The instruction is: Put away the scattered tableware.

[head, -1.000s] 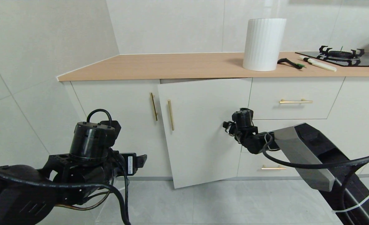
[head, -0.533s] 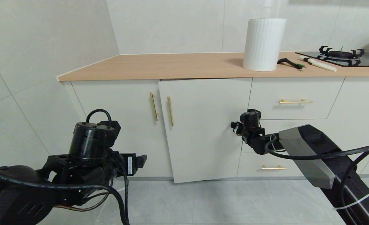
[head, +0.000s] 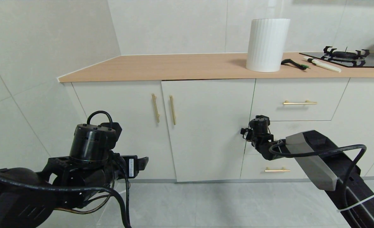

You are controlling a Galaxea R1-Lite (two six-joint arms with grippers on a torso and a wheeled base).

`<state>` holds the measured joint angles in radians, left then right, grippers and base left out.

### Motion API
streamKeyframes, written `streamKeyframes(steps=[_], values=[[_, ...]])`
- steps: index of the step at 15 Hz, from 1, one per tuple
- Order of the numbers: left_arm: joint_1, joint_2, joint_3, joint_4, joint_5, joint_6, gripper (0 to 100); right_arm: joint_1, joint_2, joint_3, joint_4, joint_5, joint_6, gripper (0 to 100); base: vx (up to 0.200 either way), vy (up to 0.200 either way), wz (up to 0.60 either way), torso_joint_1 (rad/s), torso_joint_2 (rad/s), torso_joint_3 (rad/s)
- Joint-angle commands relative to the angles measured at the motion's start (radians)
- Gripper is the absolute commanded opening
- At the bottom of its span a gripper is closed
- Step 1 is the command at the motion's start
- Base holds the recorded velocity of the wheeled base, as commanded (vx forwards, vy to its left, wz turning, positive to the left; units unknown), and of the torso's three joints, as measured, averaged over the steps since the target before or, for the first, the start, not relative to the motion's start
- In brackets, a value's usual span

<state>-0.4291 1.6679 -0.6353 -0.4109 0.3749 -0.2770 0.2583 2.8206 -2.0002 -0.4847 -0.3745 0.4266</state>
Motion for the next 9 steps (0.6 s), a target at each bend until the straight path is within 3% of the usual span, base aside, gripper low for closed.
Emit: streamKeyframes(steps=[1,9], values=[[0.000,0.001,0.000,0.000,0.001,-0.001,100,-0.007,0.008,0.000,0.000,-0.001,0.000,100,0.000,0.000,0.00,0.000,0.00,0.000],[0.000,0.000,0.000,0.000,0.013,-0.001,100,-0.040,0.011,0.000,0.003,-0.017,-0.028,100,0.000,0.000,0.00,0.000,0.00,0.000]])
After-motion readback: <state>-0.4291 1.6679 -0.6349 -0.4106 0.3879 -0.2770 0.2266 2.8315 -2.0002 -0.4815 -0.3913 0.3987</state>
